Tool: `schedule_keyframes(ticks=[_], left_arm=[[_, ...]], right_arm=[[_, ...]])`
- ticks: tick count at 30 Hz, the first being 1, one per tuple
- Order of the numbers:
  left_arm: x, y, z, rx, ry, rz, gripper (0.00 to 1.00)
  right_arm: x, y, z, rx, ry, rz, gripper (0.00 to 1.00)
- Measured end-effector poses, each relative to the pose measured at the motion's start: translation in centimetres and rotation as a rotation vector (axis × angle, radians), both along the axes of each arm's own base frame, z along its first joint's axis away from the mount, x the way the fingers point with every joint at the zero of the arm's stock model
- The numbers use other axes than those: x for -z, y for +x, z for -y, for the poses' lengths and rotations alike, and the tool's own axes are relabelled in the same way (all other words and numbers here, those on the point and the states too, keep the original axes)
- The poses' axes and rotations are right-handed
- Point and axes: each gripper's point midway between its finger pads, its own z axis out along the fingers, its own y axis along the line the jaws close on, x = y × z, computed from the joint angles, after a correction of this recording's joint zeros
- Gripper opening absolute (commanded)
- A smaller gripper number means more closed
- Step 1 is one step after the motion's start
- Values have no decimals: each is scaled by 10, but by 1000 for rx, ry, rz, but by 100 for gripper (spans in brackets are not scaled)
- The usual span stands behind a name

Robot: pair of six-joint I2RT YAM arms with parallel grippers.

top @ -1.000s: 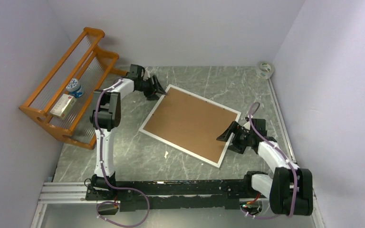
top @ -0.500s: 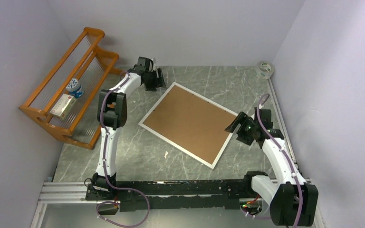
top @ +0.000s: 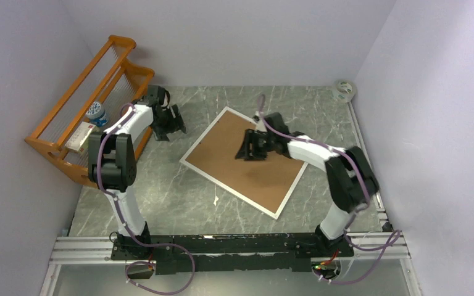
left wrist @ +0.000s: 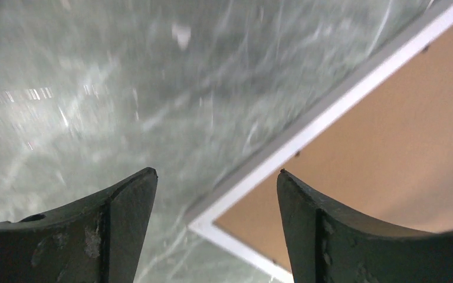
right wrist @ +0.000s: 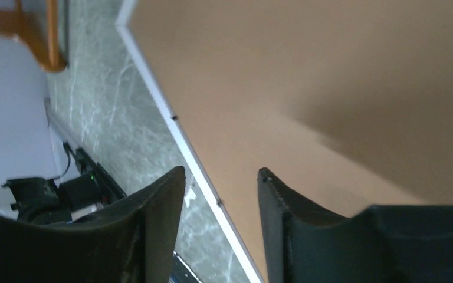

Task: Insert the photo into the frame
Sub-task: Install the photo frame at the center of the board.

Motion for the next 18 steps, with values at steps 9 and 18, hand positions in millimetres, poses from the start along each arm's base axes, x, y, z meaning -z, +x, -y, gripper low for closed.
schedule_keyframes(ticks=[9, 18], left_arm=[[49, -93, 32, 63, -161, -172, 59], [50, -91, 38, 102, -177, -142, 50]], right_arm=[[21, 3, -131, -382, 160, -30, 28], [28, -14, -161, -541, 283, -94, 20]])
